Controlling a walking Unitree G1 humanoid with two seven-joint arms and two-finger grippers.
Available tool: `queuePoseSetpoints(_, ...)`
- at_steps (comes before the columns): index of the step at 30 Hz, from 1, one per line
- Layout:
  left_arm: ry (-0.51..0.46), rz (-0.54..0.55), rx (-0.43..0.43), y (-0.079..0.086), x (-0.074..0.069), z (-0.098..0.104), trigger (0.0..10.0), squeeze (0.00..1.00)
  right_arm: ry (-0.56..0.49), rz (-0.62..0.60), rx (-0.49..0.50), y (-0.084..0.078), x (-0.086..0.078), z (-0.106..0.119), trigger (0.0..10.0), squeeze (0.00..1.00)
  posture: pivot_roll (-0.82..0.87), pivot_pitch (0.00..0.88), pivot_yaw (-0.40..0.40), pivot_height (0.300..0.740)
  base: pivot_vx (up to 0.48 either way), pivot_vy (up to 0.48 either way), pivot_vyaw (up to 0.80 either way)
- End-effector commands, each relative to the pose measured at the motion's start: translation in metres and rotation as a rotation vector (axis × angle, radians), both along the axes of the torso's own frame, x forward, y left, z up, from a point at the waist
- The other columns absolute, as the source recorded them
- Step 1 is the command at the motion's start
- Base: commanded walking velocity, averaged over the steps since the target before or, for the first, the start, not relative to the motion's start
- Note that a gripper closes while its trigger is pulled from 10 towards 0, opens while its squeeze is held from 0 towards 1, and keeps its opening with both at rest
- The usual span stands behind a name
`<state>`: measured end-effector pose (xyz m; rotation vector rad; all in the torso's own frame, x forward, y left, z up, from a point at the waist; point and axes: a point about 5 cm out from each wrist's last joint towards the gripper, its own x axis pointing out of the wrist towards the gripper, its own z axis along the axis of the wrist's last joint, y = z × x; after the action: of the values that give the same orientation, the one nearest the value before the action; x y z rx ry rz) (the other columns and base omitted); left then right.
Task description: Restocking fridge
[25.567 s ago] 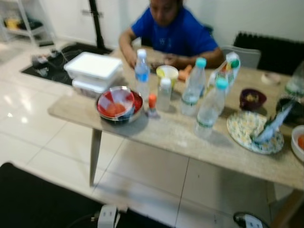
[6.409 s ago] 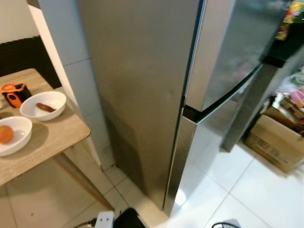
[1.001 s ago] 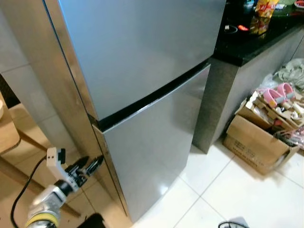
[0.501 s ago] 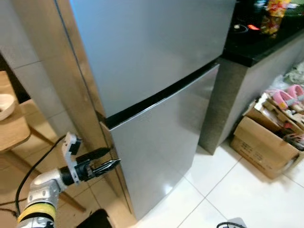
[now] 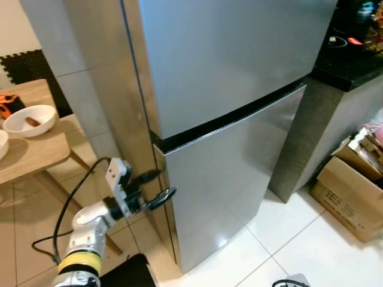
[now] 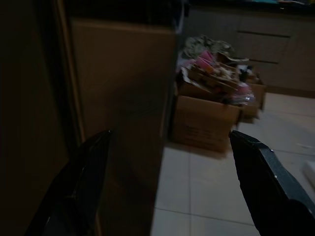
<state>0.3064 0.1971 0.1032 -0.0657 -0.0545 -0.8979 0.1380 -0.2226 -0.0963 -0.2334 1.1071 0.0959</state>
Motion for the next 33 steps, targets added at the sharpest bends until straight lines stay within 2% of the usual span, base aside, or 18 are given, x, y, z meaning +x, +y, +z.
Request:
queuePoseSetpoints(1, -0.028, -0.052, 0.006, -0.021, 0.008, 0.007, 10.0, 0.45, 0.013, 0.006, -0.007, 0.000, -0.003, -0.001, 10.0, 0.00, -0.04, 0.036, -0.002, 0.740, 0.000, 0.000, 0.00)
queuePoseSetpoints(3, -0.028, -0.052, 0.006, -0.021, 0.008, 0.007, 10.0, 0.45, 0.013, 0.006, -0.007, 0.000, -0.003, -0.001, 10.0, 0.00, -0.04, 0.036, -0.002, 0.740, 0.000, 0.000, 0.00)
queuePoseSetpoints(4, -0.025, -0.048, 0.003, -0.021, 0.008, 0.006, 10.0, 0.49, 0.013, 0.006, -0.008, 0.000, -0.003, -0.001, 10.0, 0.00, -0.04, 0.036, -0.002, 0.740, 0.000, 0.000, 0.00)
queuePoseSetpoints(5, -0.010, -0.041, -0.010, -0.020, 0.009, 0.006, 10.0, 1.00, 0.014, 0.006, -0.009, 0.000, -0.003, -0.001, 10.0, 0.00, -0.04, 0.035, -0.002, 0.740, 0.000, 0.000, 0.00)
queuePoseSetpoints(12, 0.033, -0.033, -0.046, -0.012, 0.009, 0.006, 10.0, 1.00, 0.018, 0.008, -0.013, -0.001, -0.005, -0.002, 10.0, 0.00, -0.04, 0.032, -0.002, 0.740, 0.000, 0.000, 0.00)
queuePoseSetpoints(20, 0.027, 0.060, -0.007, 0.001, 0.014, 0.007, 10.0, 1.00, 0.024, 0.011, -0.016, -0.002, -0.006, -0.002, 10.0, 0.00, -0.04, 0.028, -0.003, 0.740, 0.000, 0.000, 0.00)
queuePoseSetpoints(21, 0.038, 0.051, -0.014, 0.002, 0.014, 0.006, 10.0, 0.00, 0.024, 0.011, -0.017, -0.002, -0.006, -0.002, 10.0, 0.00, -0.04, 0.020, -0.002, 0.740, 0.000, 0.000, 0.00)
queuePoseSetpoints(28, 0.041, 0.073, -0.015, 0.003, 0.016, 0.006, 10.0, 0.00, 0.022, 0.011, -0.017, -0.002, -0.005, -0.002, 10.0, 0.00, -0.04, 0.016, -0.002, 0.740, 0.000, 0.000, 0.00)
queuePoseSetpoints(33, 0.045, -0.008, -0.030, -0.007, 0.014, 0.005, 10.0, 0.00, 0.022, 0.011, -0.017, -0.002, -0.005, -0.002, 10.0, 0.00, -0.04, 0.015, -0.002, 0.740, 0.000, 0.000, 0.00)
